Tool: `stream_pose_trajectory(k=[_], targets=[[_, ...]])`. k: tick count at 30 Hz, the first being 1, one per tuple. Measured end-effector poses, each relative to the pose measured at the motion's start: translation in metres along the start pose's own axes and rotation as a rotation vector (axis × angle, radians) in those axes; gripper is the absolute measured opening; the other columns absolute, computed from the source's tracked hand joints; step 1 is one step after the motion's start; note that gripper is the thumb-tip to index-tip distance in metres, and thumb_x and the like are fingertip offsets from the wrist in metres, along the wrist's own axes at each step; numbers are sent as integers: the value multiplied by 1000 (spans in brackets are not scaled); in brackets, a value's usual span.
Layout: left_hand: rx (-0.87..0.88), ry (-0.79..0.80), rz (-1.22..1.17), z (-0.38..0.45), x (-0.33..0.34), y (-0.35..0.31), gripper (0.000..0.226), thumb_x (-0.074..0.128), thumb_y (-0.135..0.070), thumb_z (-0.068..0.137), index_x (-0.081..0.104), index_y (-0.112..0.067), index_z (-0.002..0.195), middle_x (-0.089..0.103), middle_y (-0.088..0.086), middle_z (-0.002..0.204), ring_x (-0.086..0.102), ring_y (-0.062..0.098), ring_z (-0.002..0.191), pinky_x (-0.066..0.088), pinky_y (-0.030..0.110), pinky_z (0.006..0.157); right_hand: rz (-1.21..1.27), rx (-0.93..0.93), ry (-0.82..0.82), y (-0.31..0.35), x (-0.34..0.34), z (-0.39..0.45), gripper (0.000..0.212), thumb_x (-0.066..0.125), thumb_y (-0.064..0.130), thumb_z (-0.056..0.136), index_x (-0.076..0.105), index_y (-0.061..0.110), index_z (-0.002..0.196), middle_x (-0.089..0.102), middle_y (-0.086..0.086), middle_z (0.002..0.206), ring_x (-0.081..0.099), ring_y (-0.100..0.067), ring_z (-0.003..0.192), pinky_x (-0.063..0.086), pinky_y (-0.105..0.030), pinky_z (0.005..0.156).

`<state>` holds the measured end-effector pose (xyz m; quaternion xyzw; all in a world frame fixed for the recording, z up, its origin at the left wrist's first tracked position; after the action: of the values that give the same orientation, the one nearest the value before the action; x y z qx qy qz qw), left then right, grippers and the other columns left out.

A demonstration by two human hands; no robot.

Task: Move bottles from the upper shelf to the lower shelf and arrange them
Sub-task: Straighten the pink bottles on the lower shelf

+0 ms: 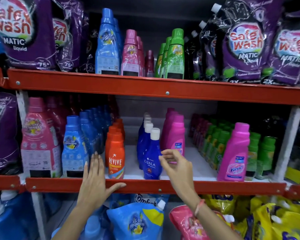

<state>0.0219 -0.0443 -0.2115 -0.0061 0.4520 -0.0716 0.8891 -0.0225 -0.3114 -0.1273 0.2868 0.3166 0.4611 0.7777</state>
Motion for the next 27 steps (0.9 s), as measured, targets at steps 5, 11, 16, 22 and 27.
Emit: stream_pose_trajectory(k=[5, 11, 16, 22, 27], targets=[[-4, 23, 23, 0, 2, 1, 130, 23, -93, 68, 19, 9, 147, 20, 27, 156, 21, 34, 145, 7, 45, 117, -197, 12, -390, -40, -73, -9, 30, 66, 19, 85, 55, 19, 113, 60, 2, 101, 55, -16, 97, 45, -30, 84], [-5, 15, 13, 0, 4, 1, 131, 24, -93, 67, 20, 11, 146, 22, 29, 155, 23, 36, 144, 11, 47, 117, -417, 143, -631, -80, -122, -20, 54, 71, 14, 79, 46, 1, 125, 50, -18, 121, 40, -32, 116, 22, -35, 103], [-6, 19, 30, 0, 4, 2, 130, 25, -92, 68, 23, 13, 144, 26, 31, 153, 27, 38, 142, 9, 47, 116, -434, 322, -651, -101, -140, -9, 88, 77, 24, 75, 26, -4, 142, 32, -29, 138, 30, -44, 124, 26, -50, 106], [-11, 32, 41, 0, 4, 2, 130, 26, -92, 68, 23, 14, 144, 26, 31, 153, 28, 38, 142, 6, 45, 116, -425, 394, -603, -117, -149, 9, 95, 77, 30, 74, 24, -8, 142, 36, -31, 140, 30, -45, 130, 23, -51, 110], [-15, 19, 42, -1, 2, 0, 127, 26, -90, 69, 27, 15, 141, 31, 33, 150, 33, 41, 139, 16, 50, 114, -440, 402, -615, -118, -154, 12, 87, 79, 29, 72, 33, -7, 137, 43, -29, 134, 36, -44, 126, 31, -50, 105]])
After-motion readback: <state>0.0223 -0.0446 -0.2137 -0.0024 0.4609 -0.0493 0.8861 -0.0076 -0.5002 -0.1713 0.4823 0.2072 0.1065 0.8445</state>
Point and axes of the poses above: each hand's wrist, its own z-axis towards the middle knuckle, its own x-axis out of the palm, y = z × x, the point moved 5 cm from there along z, towards the middle knuckle
